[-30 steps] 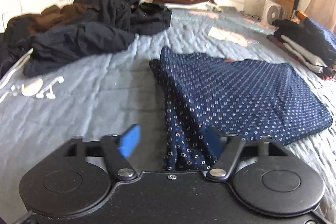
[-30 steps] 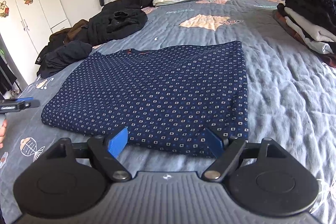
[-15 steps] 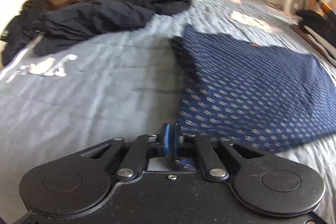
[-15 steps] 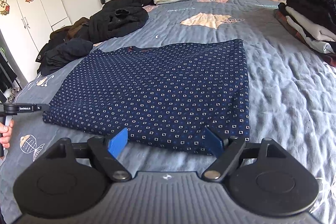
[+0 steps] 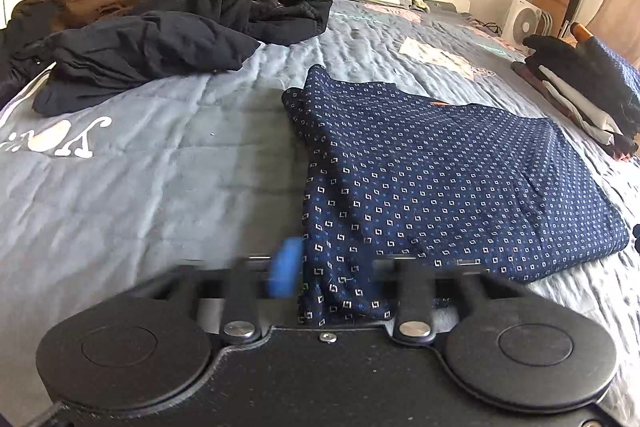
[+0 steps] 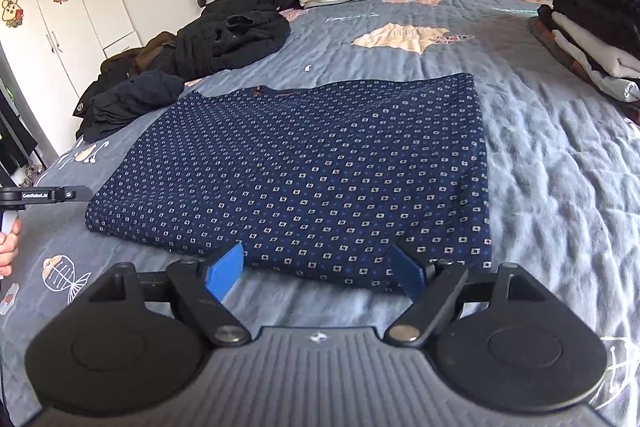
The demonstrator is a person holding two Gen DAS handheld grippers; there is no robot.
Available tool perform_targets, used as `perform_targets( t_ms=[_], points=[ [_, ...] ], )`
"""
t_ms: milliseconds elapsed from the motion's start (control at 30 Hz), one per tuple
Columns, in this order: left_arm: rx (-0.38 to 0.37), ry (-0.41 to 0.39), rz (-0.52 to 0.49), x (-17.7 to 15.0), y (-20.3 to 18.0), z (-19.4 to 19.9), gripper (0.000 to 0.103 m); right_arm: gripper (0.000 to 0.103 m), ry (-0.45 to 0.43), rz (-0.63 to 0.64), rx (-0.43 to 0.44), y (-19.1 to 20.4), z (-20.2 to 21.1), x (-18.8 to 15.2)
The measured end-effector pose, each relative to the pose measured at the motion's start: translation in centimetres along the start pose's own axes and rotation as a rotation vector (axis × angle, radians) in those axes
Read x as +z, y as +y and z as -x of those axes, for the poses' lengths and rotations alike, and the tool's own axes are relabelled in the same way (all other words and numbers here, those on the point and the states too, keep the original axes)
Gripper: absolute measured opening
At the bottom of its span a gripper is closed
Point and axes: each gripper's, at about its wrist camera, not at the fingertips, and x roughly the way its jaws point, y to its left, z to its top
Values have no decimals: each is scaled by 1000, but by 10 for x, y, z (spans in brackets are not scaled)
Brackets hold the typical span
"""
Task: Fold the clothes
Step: 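Close the left gripper on the navy shirt's folded side edge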
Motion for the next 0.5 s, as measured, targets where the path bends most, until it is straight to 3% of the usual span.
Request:
perform_targets(
  t_ms=[133,233,267,333,400,500],
  points=[
    [-16,-19,7,14,5,-11,59,80,8,11,5,5,-4,-1],
    [11,21,47,15,13,-29,55,80,15,18,-1,6,-6,-2],
    [-1,33,62,13,16,-33,51,80,17,20,-4,6,-6,-2],
    [-35,58,90,9,19,-42,33,80,22,20,-8,5,-8,-3],
    [-55,66,95,7,21,-45,9,80,27,19,-10,4,-9,-4],
    [-27,46,116,8,26,-42,7,80,35,23,-15,3,-11,-6]
  ],
)
